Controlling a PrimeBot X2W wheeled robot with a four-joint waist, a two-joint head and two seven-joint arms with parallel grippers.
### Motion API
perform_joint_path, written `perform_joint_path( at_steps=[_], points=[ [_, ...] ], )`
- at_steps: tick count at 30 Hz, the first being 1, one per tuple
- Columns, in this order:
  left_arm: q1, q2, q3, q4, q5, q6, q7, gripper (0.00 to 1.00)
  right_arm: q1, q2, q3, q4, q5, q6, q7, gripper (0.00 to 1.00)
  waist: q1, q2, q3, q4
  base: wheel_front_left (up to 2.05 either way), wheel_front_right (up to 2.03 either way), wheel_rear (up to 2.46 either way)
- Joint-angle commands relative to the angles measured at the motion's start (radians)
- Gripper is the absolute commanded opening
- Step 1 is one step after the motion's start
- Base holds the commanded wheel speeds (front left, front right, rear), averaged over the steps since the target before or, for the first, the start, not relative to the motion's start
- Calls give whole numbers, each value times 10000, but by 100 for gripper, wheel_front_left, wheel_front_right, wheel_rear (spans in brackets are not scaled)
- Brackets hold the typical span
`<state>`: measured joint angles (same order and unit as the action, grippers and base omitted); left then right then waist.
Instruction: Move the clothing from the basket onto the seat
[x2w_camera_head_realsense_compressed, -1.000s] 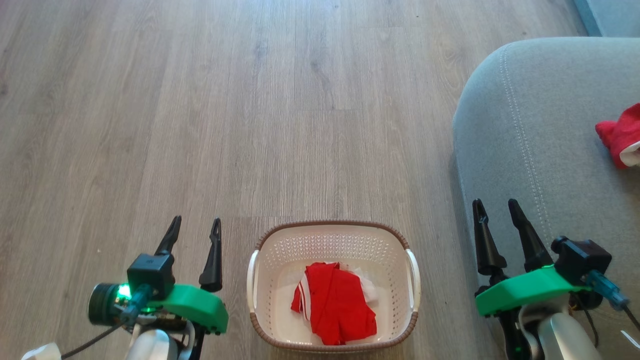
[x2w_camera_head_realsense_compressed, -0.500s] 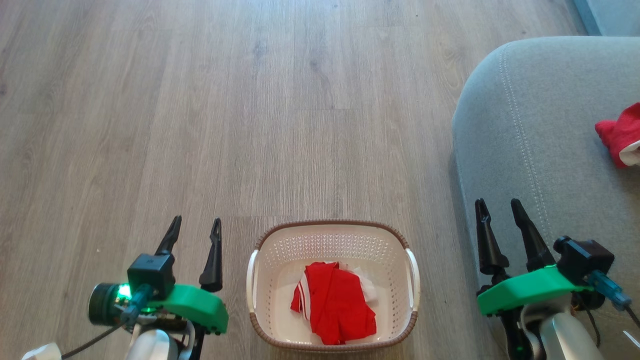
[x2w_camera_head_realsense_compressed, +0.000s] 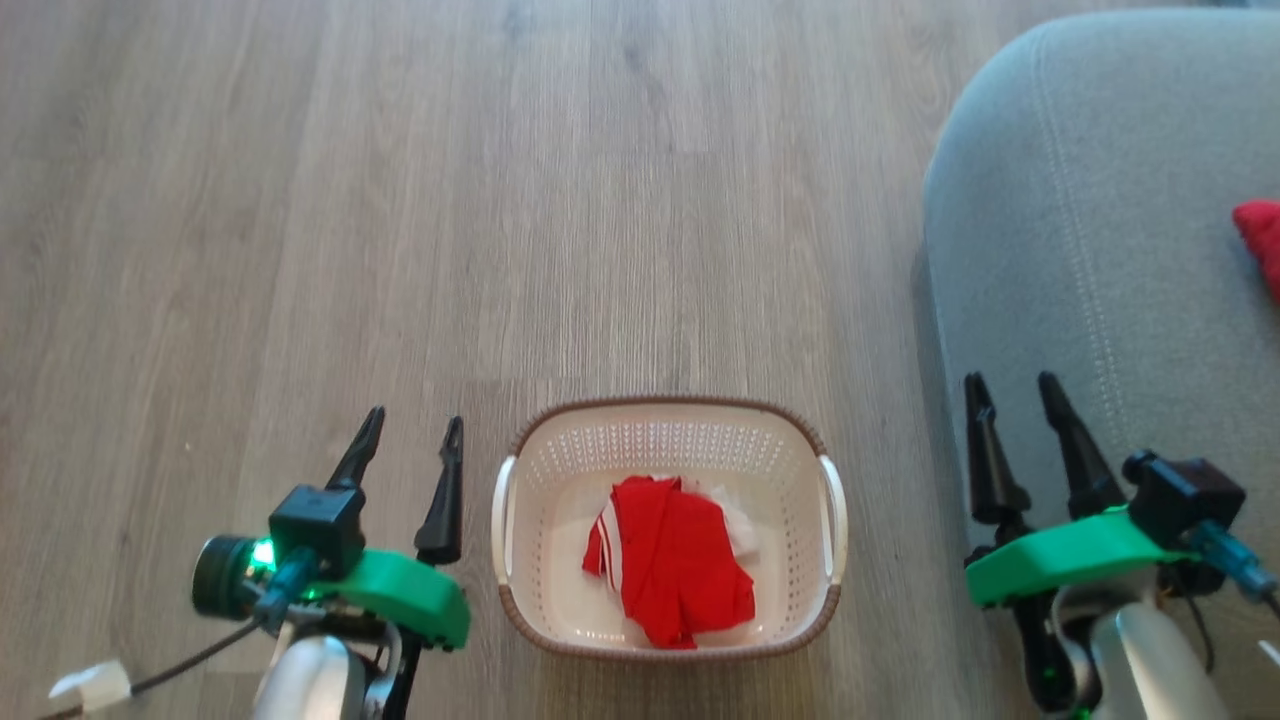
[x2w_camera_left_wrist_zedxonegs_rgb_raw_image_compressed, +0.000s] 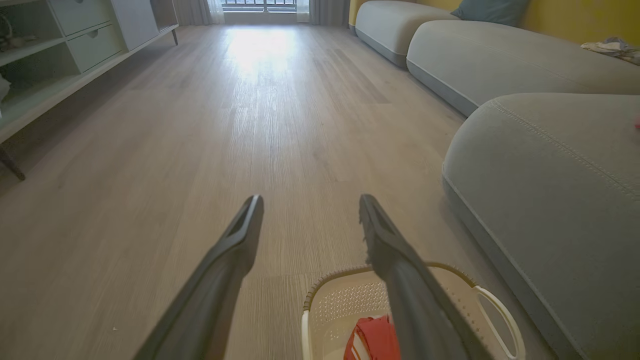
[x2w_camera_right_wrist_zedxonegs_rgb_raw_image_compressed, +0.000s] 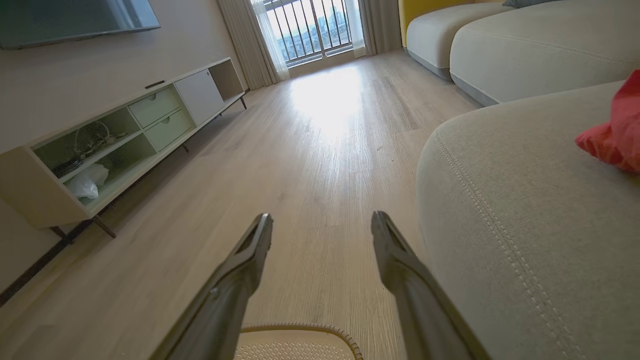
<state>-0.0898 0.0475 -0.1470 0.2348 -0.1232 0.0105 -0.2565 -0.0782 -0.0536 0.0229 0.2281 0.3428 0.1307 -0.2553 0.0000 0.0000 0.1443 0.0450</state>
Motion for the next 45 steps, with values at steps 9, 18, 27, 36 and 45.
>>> perform_joint_path(
  at_steps=[9, 18, 27, 36, 45],
  points=[
    [-1513, 28, -225, 277, 568, -686, -53, 100, -1185, 33, -736, -584, -786, 0, -65, 100, 0, 0, 2200, -501, 0, 0, 0],
    [-2901, 170, -1021, 1616, 1042, -1218, -53, 100, -1652, 33, -866, -1763, -959, 0, -65, 100, 0, 0, 4351, -1273, 0, 0, 0],
    [-4670, 733, -2224, 4435, 1447, -1382, -53, 100, -1861, 34, -385, -3121, -824, 0, -65, 100, 0, 0, 6354, -2476, 0, 0, 0],
    [-6305, 1218, -2906, 6971, 1726, -1401, -53, 100, -1556, 34, 68, -4193, -54, 0, -65, 100, 0, 0, 7524, -3695, 0, 0, 0],
    [-7835, 1032, -3247, 9494, 2150, -500, 405, 100, -996, 34, 345, -4587, 353, 0, -65, 100, 0, 0, 7792, -4021, 0, 0, 0]
  ],
)
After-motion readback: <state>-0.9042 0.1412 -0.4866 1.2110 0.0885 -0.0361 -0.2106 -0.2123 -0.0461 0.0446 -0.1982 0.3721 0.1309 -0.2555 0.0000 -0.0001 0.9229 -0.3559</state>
